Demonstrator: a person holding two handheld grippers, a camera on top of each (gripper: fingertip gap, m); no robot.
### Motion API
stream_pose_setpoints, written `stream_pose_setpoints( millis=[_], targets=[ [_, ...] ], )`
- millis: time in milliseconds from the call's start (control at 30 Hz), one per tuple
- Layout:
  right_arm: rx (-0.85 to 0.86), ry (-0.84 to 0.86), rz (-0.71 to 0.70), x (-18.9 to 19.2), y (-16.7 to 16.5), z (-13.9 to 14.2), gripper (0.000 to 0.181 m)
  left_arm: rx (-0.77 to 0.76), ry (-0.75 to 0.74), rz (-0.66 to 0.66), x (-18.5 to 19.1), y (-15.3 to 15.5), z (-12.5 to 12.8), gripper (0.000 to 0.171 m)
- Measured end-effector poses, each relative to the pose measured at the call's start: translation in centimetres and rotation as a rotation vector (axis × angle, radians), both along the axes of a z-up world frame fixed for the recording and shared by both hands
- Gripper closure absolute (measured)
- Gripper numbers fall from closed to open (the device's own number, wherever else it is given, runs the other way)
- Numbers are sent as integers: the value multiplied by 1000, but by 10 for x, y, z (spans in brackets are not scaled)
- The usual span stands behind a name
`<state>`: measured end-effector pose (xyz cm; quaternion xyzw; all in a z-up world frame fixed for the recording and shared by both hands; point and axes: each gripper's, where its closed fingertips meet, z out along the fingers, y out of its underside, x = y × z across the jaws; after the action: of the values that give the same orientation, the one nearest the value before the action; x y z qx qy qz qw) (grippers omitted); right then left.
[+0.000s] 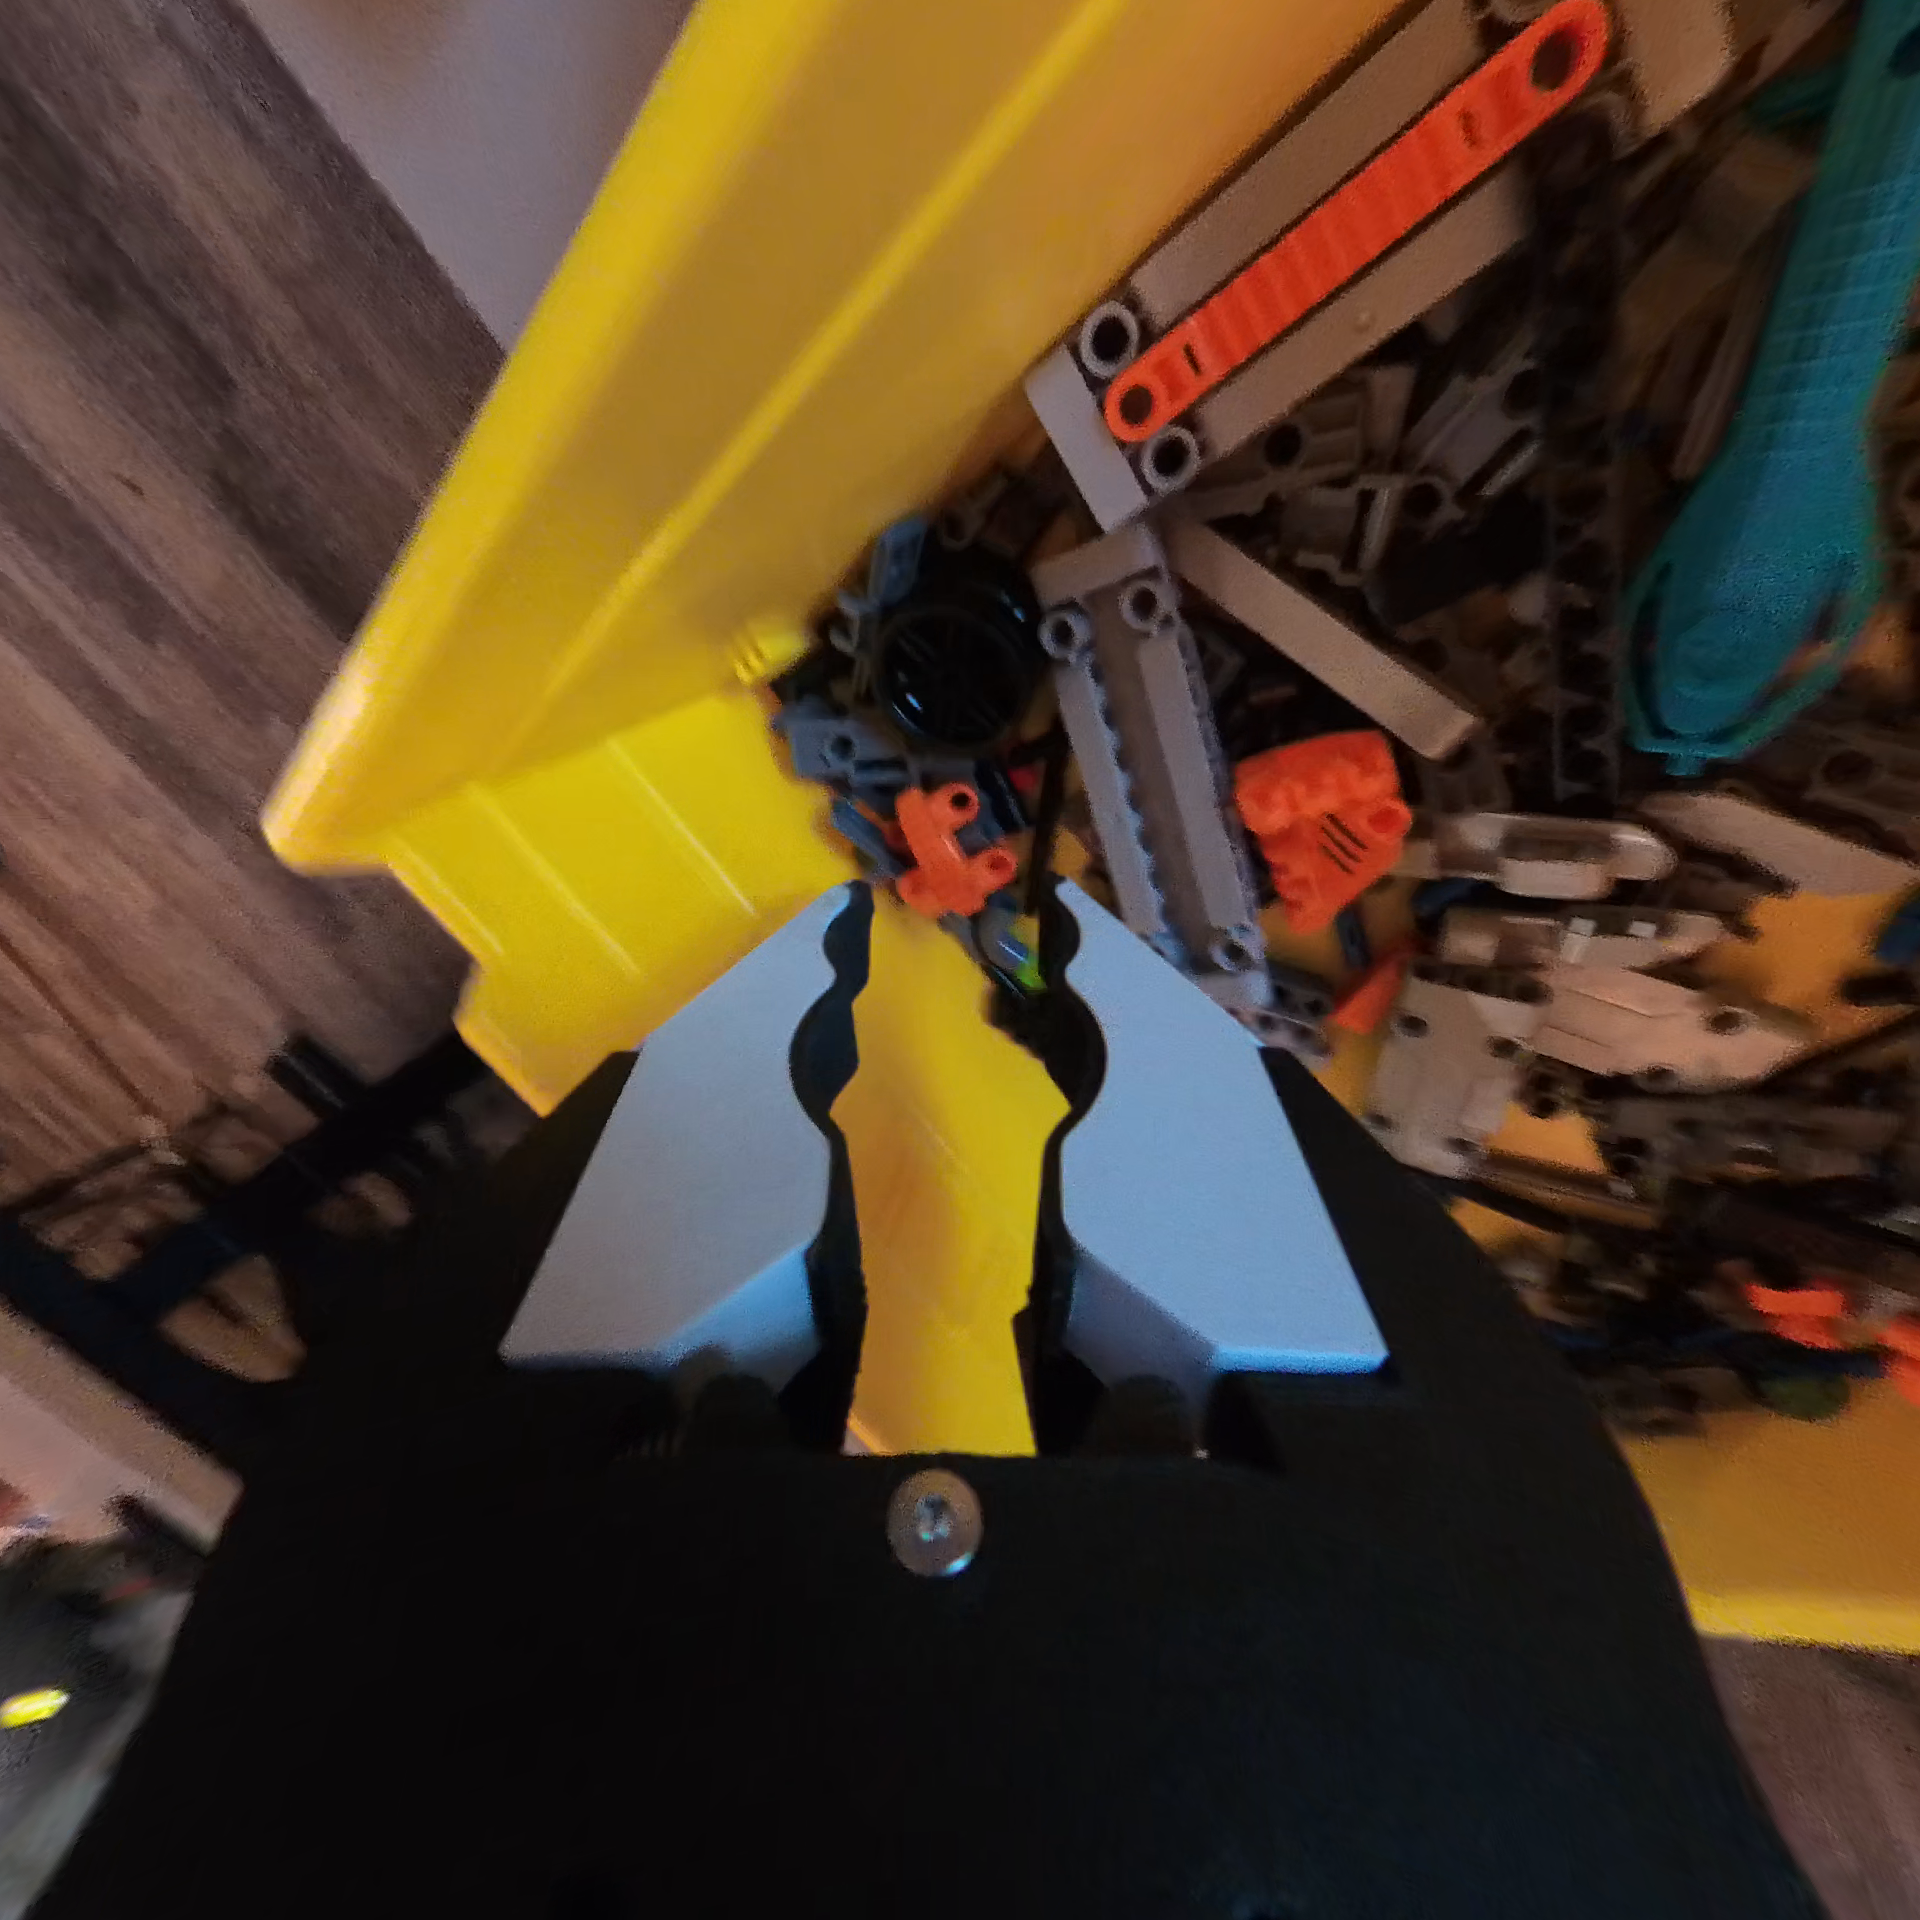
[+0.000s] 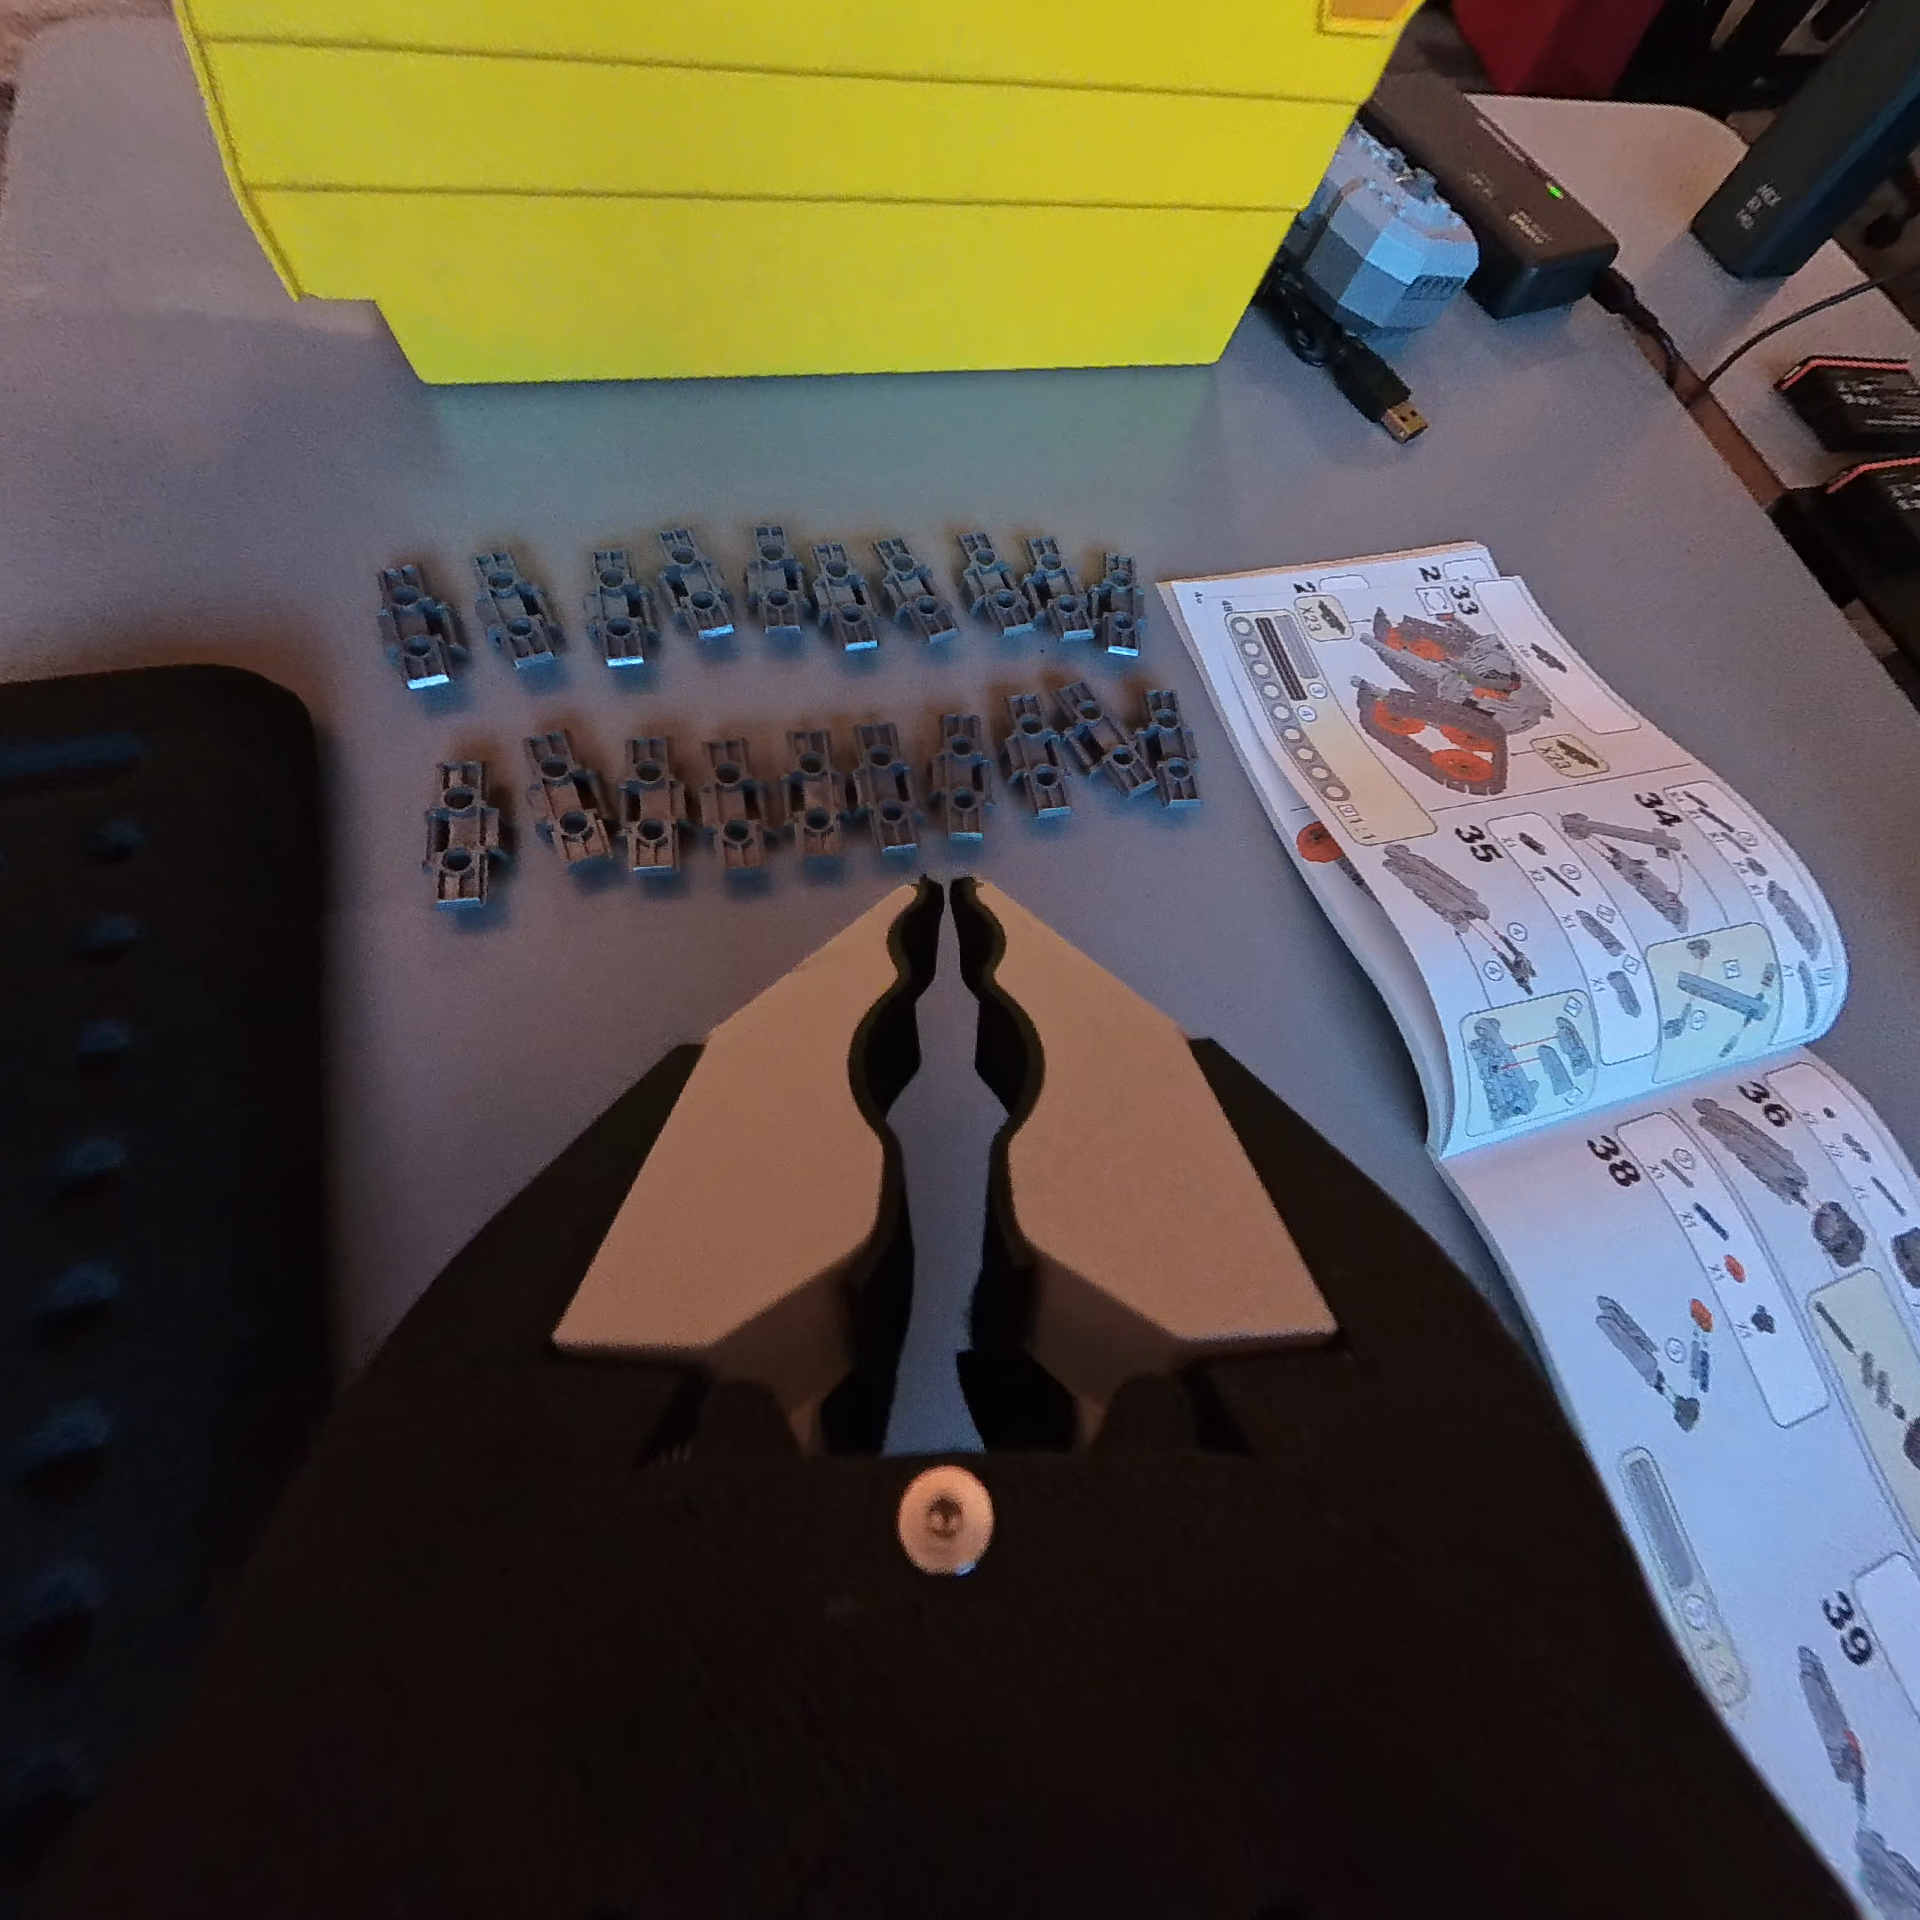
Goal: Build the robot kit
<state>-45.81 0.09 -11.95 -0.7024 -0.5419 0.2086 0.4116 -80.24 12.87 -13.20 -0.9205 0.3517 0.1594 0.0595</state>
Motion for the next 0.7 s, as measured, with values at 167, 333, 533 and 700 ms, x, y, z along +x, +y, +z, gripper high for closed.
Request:
stream_pose_setpoints(
  millis=[167, 333, 533, 700],
  targets=[
    [25, -29, -3, 2, 2, -4, 179, -17, -386, 23, 60, -66, 15, 145],
    [-39, -20, -2, 0, 3, -14, 179, -170, -411, 35, 82, -113, -7, 142],
    [-29, -38, -42, 7, 11, -18, 179, -223, -461, 144, 87, -124, -15, 144],
    [-14, -39, -51, 9, 13, -16, 179, -189, -413, 136, 82, -124, -22, 151]
  ],
)
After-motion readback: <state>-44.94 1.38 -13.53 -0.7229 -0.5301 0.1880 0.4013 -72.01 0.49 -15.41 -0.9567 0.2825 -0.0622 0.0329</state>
